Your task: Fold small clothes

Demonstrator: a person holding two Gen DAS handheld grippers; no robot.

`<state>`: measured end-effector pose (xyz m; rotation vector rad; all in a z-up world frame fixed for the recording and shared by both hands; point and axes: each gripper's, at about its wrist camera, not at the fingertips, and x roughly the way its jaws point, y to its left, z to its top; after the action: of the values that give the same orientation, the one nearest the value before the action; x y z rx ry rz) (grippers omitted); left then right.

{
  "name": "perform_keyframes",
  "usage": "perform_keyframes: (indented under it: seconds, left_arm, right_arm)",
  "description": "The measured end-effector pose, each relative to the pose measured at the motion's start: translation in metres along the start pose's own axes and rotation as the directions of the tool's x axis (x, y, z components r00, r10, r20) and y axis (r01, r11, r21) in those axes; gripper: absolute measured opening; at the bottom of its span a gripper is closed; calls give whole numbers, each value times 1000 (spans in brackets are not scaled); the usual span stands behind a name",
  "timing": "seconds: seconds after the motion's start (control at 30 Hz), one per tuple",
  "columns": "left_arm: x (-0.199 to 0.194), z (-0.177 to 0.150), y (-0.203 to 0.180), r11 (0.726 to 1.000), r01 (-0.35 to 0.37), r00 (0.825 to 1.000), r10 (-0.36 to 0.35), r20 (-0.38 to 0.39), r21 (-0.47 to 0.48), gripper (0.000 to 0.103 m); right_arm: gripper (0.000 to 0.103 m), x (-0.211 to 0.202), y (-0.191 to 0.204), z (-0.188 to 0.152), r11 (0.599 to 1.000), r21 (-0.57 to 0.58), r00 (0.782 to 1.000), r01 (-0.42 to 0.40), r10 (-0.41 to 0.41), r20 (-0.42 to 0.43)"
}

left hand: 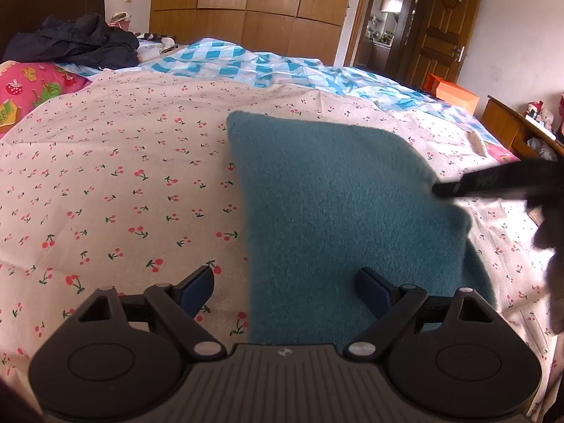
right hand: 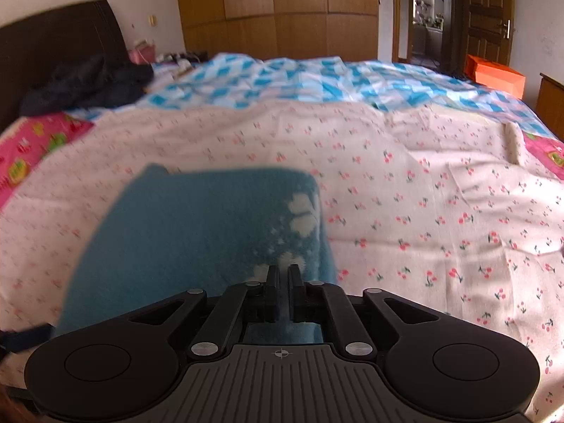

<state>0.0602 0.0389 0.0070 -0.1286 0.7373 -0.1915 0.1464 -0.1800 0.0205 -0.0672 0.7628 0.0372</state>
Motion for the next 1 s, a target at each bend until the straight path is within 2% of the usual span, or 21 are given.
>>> perform_keyframes:
  seconds: [0.03, 0.07, 0.13, 0.23, 0.3, 0.4, 0.47, 0.73, 0.8, 0.87, 0.9, 1.0]
  left_arm:
    - [0, 0, -1, 1000, 6, 1000, -6, -3, 3, 94]
    - [-1, -1, -2, 1000, 16, 1000, -16, -1, 5, 94]
    - [-3, -1, -6, 1000, 15, 1000, -16, 8, 24, 94]
    - [-4, -3, -11, 997, -29, 999, 28, 17, 68, 94]
    - [-5, -3, -10, 998, -18, 1000, 18, 10, 52, 94]
    - [-8, -3, -8, 999, -19, 1000, 19, 5, 37, 94]
    - [-11, -5, -9, 998, -34, 999, 33, 10, 48, 94]
    - [-17, -8, -17, 994, -66, 998, 65, 20, 92, 94]
    - [-18, -9, -19, 992, -70, 997, 68, 19, 101, 94]
    - [-18, -9, -20, 991, -74, 997, 73, 17, 109, 94]
    - [-19, -10, -21, 991, -76, 997, 75, 18, 112, 94]
    - [-19, -10, -22, 990, -78, 997, 77, 13, 115, 94]
  right_arm:
    - [0, 10, 2, -6, 998, -40, 998, 57, -58, -2]
    - [0, 14, 1, -10, 996, -38, 997, 79, -80, -9]
    - [0, 11, -5, -7, 998, 25, 998, 61, -61, -20]
    - [0, 4, -2, -7, 999, -24, 999, 48, -48, -16]
    - [0, 5, -1, -9, 998, -45, 998, 54, -55, -17]
    - [1, -1, -4, -6, 999, -3, 999, 41, -41, -15]
    - [7, -10, -3, -5, 999, -6, 999, 34, -34, 0]
    - [8, -61, 2, -17, 1000, -10, 999, -28, 28, 38]
    - [11, -71, 6, -25, 999, -29, 998, -43, 44, 35]
    - [22, -73, 8, -34, 998, -38, 999, -51, 52, 15]
    - [24, -69, 8, -39, 998, -41, 999, -43, 43, 0]
    - [25, -56, 2, -51, 999, -6, 998, -33, 33, -49]
